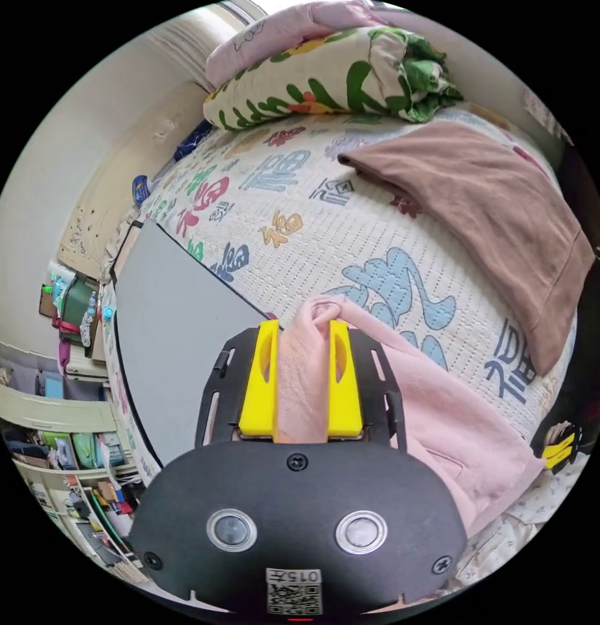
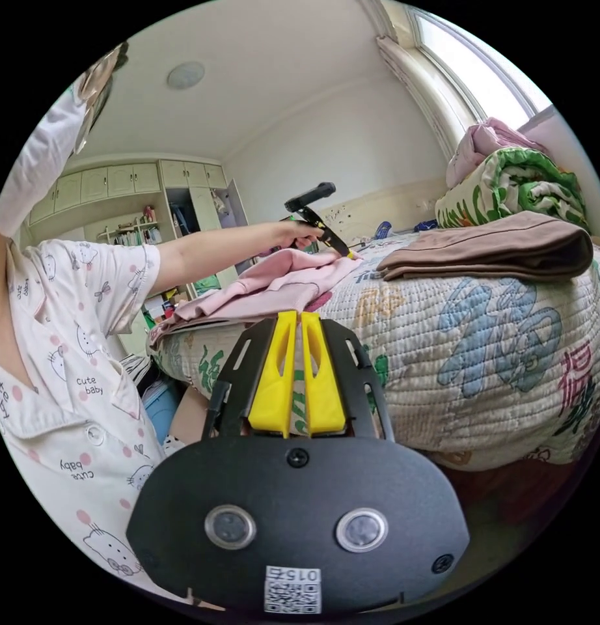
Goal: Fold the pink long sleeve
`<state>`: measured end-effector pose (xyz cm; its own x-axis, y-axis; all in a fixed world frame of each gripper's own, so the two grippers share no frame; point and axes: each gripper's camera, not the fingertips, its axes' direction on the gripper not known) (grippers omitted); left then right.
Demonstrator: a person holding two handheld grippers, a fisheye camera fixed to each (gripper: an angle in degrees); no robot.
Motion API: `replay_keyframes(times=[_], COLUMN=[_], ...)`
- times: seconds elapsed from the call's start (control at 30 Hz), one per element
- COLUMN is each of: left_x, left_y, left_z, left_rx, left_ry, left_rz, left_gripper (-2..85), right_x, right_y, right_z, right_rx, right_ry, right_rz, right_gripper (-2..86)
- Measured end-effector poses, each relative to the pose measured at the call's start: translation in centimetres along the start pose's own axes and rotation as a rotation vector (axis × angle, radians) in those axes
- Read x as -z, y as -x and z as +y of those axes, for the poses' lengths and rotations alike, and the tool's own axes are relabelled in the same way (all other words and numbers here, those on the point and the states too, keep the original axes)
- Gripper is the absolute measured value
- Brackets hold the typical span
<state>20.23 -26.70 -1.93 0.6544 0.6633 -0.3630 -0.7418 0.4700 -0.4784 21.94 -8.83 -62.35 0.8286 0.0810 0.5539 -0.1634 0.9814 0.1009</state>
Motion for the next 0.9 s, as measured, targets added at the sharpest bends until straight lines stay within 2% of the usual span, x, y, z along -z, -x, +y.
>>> replay_keyframes(times=[0.2, 0.3, 0.37, 0.43, 0.57, 0.63, 0.77, 0.9], left_x=[6.0, 9.7, 11.2, 11.9, 10.8, 9.5, 7.7, 4.8], left_y=[2.0, 4.4, 5.4, 6.0, 5.6, 5.7, 5.8, 6.2], left_z=[2.5, 4.9, 6.1, 7.4, 9.5, 11.2, 13.7, 16.4], left_rx=[0.047, 0.135, 0.166, 0.170, 0.158, 0.169, 0.180, 0.198], left_ry=[-0.110, -0.221, -0.260, -0.279, -0.285, -0.298, -0.318, -0.343], left_rz=[-0.063, -0.020, 0.013, 0.036, 0.017, 0.037, 0.051, 0.099], left_gripper=[2.6, 1.7, 1.5, 1.3, 1.2, 1.1, 0.9, 0.9], right_x=[3.2, 9.0, 12.2, 11.9, 5.9, 1.6, -1.8, -2.2], right_y=[-5.6, -9.0, -11.6, -11.2, -7.1, -5.2, -4.6, -6.8], right_z=[0.4, 0.6, 0.1, -1.2, -0.7, 1.1, 3.9, 5.2], right_rx=[-0.124, -0.204, -0.222, -0.092, 0.114, 0.188, 0.260, 0.249], right_ry=[-0.114, -0.331, -0.390, -0.282, -0.014, 0.099, 0.122, 0.058], right_rz=[-0.048, 0.162, 0.099, 0.030, 0.062, 0.127, 0.227, 0.250], right_gripper=[-1.0, -0.9, -0.9, -0.7, 0.8, 7.5, 8.4, 7.4])
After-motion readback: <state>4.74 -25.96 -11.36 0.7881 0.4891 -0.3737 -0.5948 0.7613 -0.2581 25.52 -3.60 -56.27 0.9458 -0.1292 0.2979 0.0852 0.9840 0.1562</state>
